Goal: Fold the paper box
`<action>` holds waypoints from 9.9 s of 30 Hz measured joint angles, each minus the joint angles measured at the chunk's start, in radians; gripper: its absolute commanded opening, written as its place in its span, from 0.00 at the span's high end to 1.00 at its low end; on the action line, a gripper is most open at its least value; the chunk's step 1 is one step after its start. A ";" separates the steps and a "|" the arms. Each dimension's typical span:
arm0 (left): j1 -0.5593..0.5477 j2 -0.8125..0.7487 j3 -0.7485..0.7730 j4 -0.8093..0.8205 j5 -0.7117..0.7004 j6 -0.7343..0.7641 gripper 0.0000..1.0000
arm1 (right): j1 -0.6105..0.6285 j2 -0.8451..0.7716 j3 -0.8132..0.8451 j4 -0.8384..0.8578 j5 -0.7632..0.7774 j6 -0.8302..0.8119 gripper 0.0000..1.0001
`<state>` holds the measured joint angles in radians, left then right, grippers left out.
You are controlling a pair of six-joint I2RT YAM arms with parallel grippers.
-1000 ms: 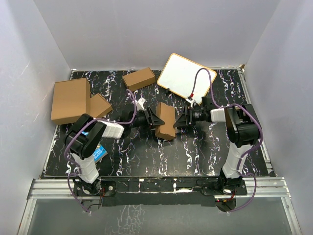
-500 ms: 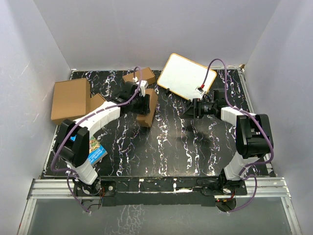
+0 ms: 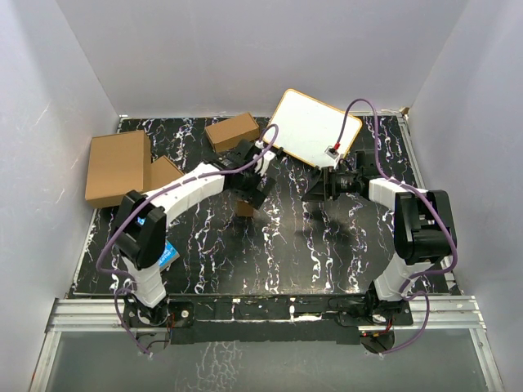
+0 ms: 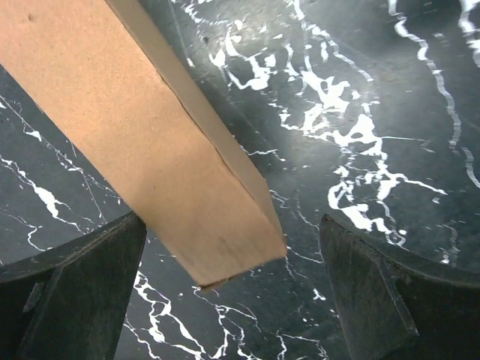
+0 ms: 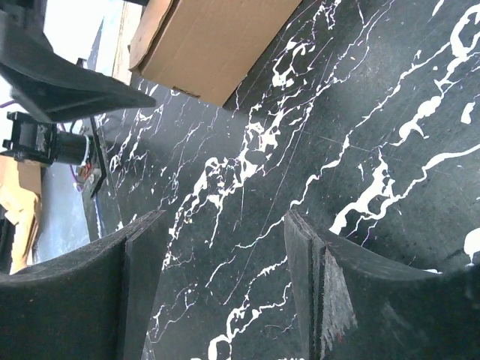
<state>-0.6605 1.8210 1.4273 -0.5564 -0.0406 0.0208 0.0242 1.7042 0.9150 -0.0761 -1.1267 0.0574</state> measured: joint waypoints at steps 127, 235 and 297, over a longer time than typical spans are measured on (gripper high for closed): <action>-0.317 0.055 -0.779 1.755 -0.280 0.090 0.71 | -0.151 -0.078 -0.029 -0.182 0.003 -0.153 0.62; 0.171 0.044 -0.343 0.833 0.627 -0.624 0.11 | 0.164 -0.106 -0.011 -0.330 0.368 -0.586 0.88; 0.121 0.003 -0.420 0.762 0.624 -0.607 0.20 | 0.190 0.079 -0.160 0.022 0.066 -0.037 0.84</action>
<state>-0.5400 1.8244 1.0069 0.2054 0.5835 -0.5858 0.2138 1.7836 0.7551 -0.0544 -1.0611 0.0200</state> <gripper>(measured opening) 0.803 0.175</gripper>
